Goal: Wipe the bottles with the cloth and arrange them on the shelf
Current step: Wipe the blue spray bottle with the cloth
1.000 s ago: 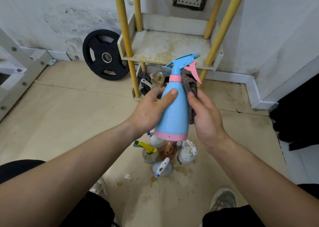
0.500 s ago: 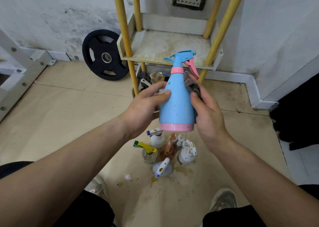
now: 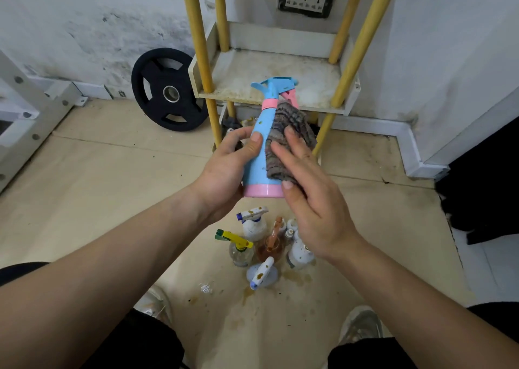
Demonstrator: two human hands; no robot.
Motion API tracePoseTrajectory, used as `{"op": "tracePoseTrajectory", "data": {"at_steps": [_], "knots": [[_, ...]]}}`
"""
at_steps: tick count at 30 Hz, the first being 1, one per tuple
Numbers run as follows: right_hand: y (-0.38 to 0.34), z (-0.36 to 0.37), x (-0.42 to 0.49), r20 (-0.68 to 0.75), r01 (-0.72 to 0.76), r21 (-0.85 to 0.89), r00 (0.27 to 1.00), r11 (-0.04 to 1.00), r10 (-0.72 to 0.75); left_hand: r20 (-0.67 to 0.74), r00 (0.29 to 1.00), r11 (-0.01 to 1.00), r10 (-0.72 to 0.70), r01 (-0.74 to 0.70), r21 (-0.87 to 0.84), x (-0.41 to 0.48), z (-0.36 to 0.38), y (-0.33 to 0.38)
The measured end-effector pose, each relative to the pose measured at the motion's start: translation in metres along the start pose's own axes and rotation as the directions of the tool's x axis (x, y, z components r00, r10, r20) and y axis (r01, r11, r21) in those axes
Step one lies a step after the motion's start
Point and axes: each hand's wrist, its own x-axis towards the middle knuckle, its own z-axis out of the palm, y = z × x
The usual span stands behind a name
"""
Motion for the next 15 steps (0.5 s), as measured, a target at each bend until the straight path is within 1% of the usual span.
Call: {"op": "tracePoseTrajectory", "data": {"at_steps": [2, 4, 6, 7, 8, 9, 11, 12, 13, 15], "knots": [[0.004, -0.001, 0.003, -0.025, -0.017, 0.031, 1.0, 0.999, 0.018, 0.015, 1.0, 0.999, 0.011, -0.011, 0.037, 0.0, -0.001, 0.0], [0.01, -0.003, 0.01, -0.056, -0.102, 0.169, 0.992, 0.98, 0.113, 0.058, 0.998, 0.993, 0.026, -0.032, 0.111, -0.003, 0.002, -0.003], [0.012, -0.005, 0.018, -0.06, -0.174, 0.357, 0.976, 0.918, 0.209, 0.079, 0.996, 0.984, 0.037, -0.051, 0.171, -0.006, 0.006, -0.005], [0.012, -0.005, 0.019, -0.061, -0.184, 0.39, 0.973, 0.902, 0.224, 0.072, 0.997, 0.983, 0.041, -0.054, 0.177, -0.006, 0.007, -0.006], [0.011, -0.005, 0.018, -0.061, -0.182, 0.359, 0.974, 0.916, 0.217, 0.052, 0.998, 0.983, 0.046, -0.054, 0.173, -0.006, 0.007, -0.007], [0.01, -0.004, 0.015, -0.053, -0.164, 0.277, 0.981, 0.947, 0.186, 0.02, 0.998, 0.985, 0.054, -0.056, 0.162, -0.004, 0.006, -0.007], [0.006, 0.002, 0.004, 0.004, -0.066, 0.046, 0.998, 0.997, 0.066, -0.044, 0.997, 0.989, 0.066, -0.06, 0.134, 0.0, 0.003, -0.004], [0.006, 0.005, -0.001, 0.044, -0.013, -0.044, 0.999, 0.999, 0.015, -0.062, 0.996, 0.989, 0.069, -0.06, 0.135, 0.002, 0.001, -0.002], [0.006, 0.007, -0.006, 0.077, 0.021, -0.094, 0.997, 0.995, -0.014, -0.067, 0.995, 0.987, 0.07, -0.059, 0.146, 0.003, -0.001, 0.0], [0.008, 0.007, -0.007, 0.085, 0.027, -0.104, 0.996, 0.994, -0.018, -0.042, 0.997, 0.984, 0.066, -0.059, 0.166, 0.003, -0.003, 0.003]]}}
